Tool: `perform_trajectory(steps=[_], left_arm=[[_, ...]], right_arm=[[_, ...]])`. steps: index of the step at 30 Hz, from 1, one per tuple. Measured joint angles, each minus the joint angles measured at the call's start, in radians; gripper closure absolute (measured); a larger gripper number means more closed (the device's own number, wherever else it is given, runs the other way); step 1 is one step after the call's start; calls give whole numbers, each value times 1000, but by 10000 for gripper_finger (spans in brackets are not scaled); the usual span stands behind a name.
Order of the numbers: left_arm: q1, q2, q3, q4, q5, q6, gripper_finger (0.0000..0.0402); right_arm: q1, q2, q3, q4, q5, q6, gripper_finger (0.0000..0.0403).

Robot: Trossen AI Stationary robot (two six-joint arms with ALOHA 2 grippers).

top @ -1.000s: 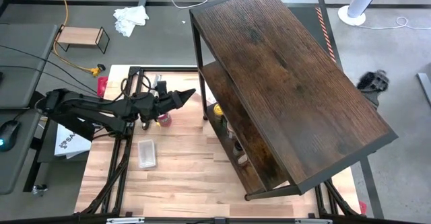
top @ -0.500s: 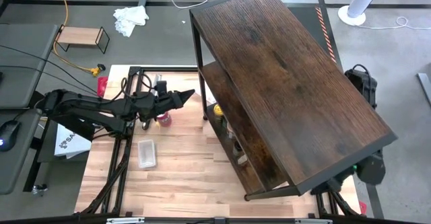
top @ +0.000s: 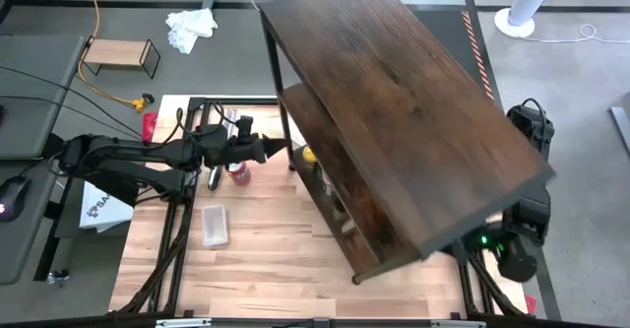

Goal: Shelf spices
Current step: Move the shelf on the top middle of the table

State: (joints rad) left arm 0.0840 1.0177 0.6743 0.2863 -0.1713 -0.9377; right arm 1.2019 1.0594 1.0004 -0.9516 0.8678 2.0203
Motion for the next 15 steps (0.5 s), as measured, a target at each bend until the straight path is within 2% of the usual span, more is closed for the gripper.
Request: perform_trajectory(steps=[9,15], left_arm=[[8,-61,0,-5,214,109,401],[7,-148,0,-40,291,147,401]], right_arm=[[-154,-58,-2,-339,91,49,403],[-256,-85,-2,-474,144,6,403]])
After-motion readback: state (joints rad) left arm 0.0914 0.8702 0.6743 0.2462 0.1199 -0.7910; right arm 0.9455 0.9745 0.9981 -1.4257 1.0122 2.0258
